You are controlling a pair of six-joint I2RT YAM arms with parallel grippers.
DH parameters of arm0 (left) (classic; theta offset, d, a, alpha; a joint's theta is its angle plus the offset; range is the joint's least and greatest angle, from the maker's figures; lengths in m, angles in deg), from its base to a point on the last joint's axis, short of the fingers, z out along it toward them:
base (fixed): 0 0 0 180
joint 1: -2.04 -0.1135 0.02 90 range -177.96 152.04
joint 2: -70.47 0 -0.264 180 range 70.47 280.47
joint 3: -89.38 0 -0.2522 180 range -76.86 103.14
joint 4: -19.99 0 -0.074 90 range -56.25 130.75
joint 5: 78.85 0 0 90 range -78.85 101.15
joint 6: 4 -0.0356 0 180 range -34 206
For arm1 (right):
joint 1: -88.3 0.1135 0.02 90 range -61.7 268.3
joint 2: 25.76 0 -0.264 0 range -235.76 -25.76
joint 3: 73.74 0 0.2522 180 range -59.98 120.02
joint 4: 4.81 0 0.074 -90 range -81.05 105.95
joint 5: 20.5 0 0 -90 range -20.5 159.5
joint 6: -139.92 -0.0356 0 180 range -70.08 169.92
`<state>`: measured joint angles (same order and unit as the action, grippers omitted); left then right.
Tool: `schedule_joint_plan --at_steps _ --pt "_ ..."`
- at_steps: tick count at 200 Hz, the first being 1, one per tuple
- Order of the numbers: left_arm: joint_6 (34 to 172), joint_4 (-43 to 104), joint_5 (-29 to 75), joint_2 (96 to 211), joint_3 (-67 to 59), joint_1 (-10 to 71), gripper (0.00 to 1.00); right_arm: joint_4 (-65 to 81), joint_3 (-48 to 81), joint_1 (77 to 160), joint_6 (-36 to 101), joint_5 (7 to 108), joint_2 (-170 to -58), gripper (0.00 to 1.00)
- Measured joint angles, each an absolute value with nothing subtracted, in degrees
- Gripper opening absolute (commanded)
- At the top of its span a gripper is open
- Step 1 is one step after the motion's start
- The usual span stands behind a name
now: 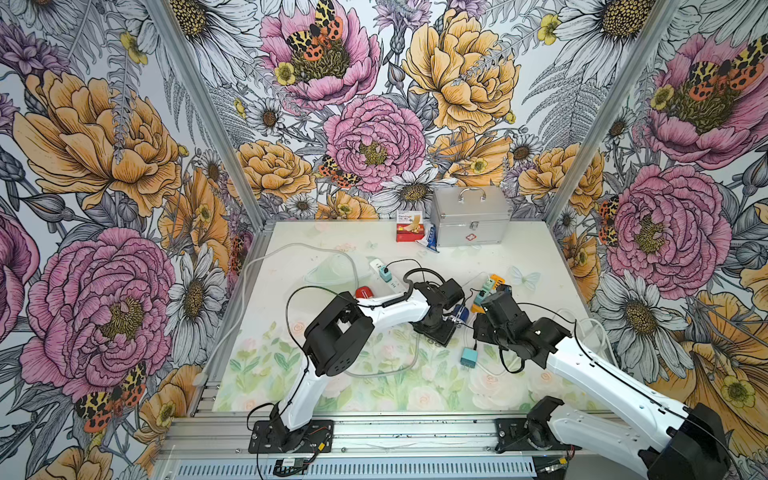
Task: Unplug the electric shaver
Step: Pick up the electric shaver from the center of the board.
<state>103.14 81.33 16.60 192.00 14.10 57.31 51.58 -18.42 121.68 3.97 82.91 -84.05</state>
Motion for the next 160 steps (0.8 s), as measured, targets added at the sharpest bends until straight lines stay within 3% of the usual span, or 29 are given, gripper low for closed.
schedule_joint_plan --at_steps 95,160 --pt "96.63 82.31 20.06 180.94 -0.11 56.5 0.47 48.47 -18.51 121.68 5.06 79.83 -84.22 0.55" --pt "91.67 82.97 25.67 167.87 -3.87 53.31 0.47 37.0 -20.34 121.84 3.29 63.76 -84.99 0.52"
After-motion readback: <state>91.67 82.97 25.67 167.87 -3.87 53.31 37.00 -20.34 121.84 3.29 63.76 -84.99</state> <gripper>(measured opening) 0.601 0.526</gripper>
